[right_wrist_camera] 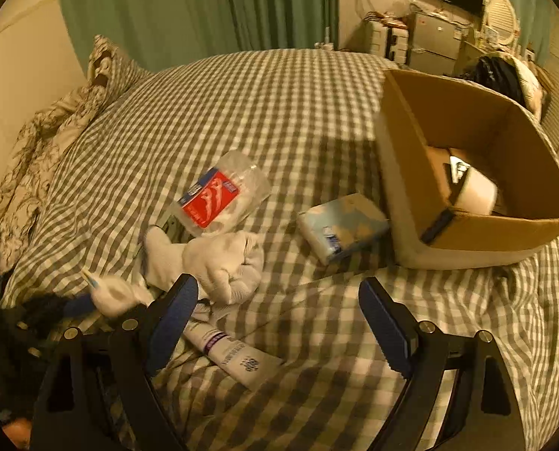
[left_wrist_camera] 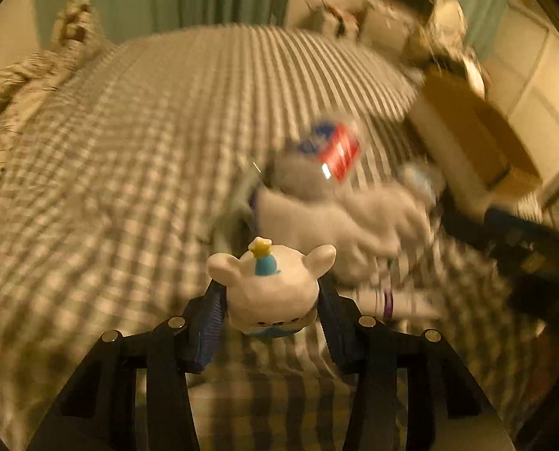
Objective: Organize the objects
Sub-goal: 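Grasp the white sock with the right gripper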
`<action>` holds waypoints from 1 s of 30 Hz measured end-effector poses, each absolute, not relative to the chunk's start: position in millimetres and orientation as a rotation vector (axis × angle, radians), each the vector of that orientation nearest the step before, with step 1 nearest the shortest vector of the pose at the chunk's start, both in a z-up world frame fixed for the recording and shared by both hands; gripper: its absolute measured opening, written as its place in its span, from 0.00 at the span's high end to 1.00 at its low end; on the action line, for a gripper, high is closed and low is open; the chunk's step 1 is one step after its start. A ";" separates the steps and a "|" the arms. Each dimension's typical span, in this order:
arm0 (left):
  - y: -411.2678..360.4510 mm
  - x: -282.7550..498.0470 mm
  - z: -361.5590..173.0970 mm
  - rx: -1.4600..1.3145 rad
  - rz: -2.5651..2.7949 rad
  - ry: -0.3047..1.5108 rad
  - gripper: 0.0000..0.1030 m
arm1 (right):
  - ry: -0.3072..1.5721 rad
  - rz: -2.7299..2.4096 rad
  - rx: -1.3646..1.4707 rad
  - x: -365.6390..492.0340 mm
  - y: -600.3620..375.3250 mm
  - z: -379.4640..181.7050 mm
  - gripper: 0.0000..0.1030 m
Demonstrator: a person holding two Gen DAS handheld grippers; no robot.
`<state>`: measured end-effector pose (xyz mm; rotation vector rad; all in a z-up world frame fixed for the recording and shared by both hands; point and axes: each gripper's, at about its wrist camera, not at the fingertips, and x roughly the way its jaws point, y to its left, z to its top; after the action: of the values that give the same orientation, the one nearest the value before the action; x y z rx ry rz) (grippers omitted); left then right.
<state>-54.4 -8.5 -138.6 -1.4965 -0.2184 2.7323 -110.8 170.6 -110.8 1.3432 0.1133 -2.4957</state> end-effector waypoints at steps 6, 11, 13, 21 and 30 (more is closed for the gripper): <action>-33.4 -56.9 -111.9 -1.410 2.912 -0.147 0.53 | 0.117 -2.413 1.349 -119.0 145.4 -122.0 0.15; -45.9 -65.9 -122.4 -1.471 2.898 -0.180 0.53 | 0.185 -2.370 1.407 -130.1 123.4 -142.0 0.15; -46.9 -69.1 -125.4 -1.487 2.893 -0.172 0.53 | 0.217 -2.357 1.447 -134.7 117.5 -152.2 0.15; -43.2 -64.4 -122.9 -1.472 2.896 -0.181 0.53 | 0.220 -2.375 1.443 -135.8 116.5 -158.0 0.43; -37.1 -47.4 -102.2 -1.412 2.943 -0.156 0.53 | 0.241 -2.500 1.278 -110.9 123.0 -126.0 0.55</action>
<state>-47.4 -37.1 -102.2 -1.4124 -0.1563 2.9428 -110.9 123.0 -126.0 1.2778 0.2406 -2.4996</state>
